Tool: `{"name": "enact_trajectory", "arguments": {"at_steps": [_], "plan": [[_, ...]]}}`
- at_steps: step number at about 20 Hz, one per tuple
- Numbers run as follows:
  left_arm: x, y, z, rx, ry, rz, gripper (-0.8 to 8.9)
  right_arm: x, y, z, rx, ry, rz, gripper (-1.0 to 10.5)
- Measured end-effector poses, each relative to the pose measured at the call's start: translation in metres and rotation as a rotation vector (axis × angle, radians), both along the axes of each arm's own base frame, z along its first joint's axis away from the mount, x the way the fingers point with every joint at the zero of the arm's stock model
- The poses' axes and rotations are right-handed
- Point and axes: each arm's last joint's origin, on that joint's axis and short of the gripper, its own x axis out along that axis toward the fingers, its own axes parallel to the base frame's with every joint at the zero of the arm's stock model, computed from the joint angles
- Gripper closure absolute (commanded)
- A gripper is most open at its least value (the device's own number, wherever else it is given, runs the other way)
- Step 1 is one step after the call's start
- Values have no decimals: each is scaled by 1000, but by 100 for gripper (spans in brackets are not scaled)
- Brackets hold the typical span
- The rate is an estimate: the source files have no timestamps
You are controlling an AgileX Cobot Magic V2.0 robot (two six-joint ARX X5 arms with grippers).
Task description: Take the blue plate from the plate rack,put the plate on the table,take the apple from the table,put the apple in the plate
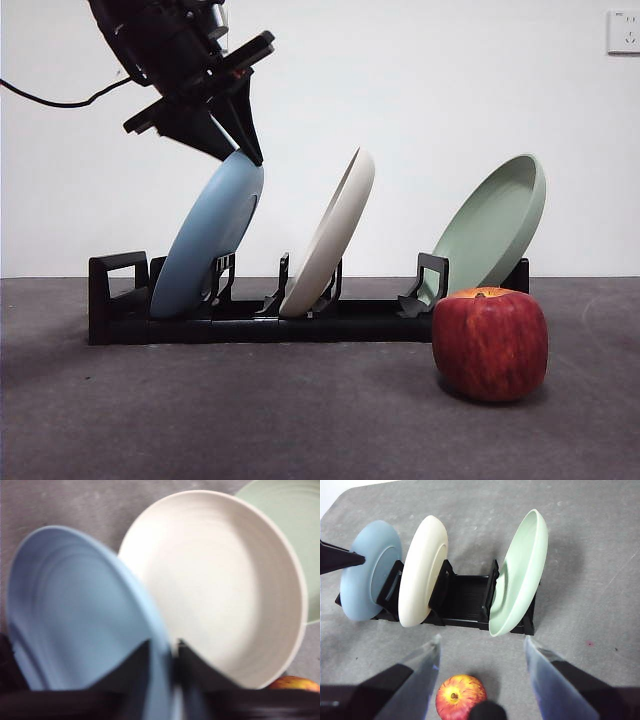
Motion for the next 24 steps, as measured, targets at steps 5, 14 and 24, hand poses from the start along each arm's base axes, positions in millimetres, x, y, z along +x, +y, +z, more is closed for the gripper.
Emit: {"name": "enact_trajectory", "arguments": {"at_steps": [5, 14, 24], "plan": [[-19, 0, 30, -12, -14, -23, 822, 0, 0, 0, 0, 0, 1, 663], [-156, 12, 145, 74, -219, -231, 822, 0, 0, 0, -1, 3, 0, 663], [-245, -43, 68, 415, -239, -261, 822, 0, 0, -1, -2, 6, 0, 663]]}}
